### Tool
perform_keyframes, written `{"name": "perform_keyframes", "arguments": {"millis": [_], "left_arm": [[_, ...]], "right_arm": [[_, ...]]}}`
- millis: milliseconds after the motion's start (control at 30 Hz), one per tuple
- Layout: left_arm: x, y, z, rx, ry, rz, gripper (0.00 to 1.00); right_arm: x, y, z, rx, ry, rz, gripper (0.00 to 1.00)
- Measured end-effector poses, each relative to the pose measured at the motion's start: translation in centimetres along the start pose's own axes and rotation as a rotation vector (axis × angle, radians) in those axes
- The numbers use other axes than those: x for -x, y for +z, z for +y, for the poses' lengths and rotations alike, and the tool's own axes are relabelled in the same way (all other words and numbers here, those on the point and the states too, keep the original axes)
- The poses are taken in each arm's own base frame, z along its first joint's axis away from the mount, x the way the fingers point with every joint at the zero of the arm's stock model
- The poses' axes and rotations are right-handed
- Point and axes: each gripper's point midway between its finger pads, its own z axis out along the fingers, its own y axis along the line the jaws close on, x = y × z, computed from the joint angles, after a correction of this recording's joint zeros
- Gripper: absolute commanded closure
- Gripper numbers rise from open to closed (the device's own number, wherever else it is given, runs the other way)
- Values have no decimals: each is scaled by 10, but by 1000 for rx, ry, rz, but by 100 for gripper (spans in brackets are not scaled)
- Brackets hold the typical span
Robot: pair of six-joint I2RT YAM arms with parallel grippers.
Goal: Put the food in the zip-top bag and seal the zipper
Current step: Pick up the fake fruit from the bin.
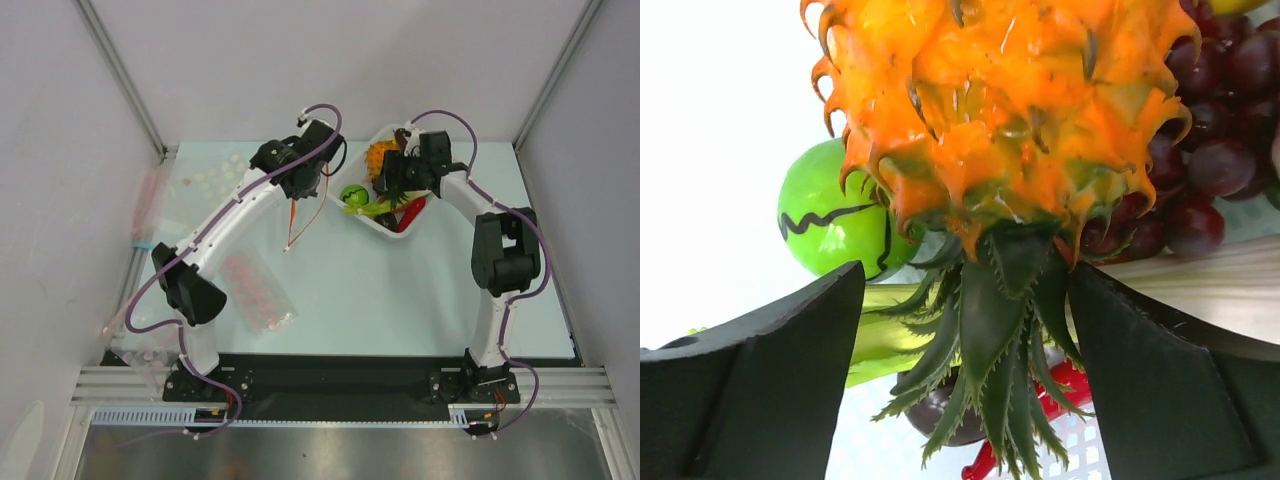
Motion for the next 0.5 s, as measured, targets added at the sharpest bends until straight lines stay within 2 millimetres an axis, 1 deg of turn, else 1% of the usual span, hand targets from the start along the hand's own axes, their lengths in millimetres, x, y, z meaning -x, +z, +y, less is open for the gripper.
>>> {"name": "perform_keyframes", "arguments": {"millis": [33, 67, 133, 167, 233, 267, 333, 367, 400, 433, 500], "left_arm": [[0, 0, 0, -1, 1, 0, 100], [0, -1, -1, -1, 3, -1, 100], [0, -1, -2, -3, 4, -1, 100], [0, -1, -2, -4, 6, -1, 100], [0, -2, -3, -5, 12, -2, 100], [-1, -2, -3, -5, 14, -2, 100], [-1, -2, -2, -3, 17, -1, 100], [-1, -3, -2, -1, 19, 0, 100], [-2, -3, -2, 1, 21, 1, 100], [-1, -4, -2, 3, 23, 2, 100], [-1, -4, -2, 6, 25, 1, 100]], "right_arm": [[0, 0, 1, 2, 0, 0, 18], [0, 0, 1, 3, -1, 1, 26], [-1, 0, 2, 7, -1, 5, 38], [-2, 0, 2, 7, 0, 8, 51], [-3, -1, 2, 8, 2, 13, 60], [-3, -1, 3, 8, 6, 13, 68], [-2, -4, 4, 7, 5, 8, 75], [-2, -8, 5, 6, 5, 7, 82], [-2, -11, 6, 7, 1, 4, 85], [0, -16, 8, 9, 0, 0, 91], [10, -27, 14, 15, -8, -26, 97]]}}
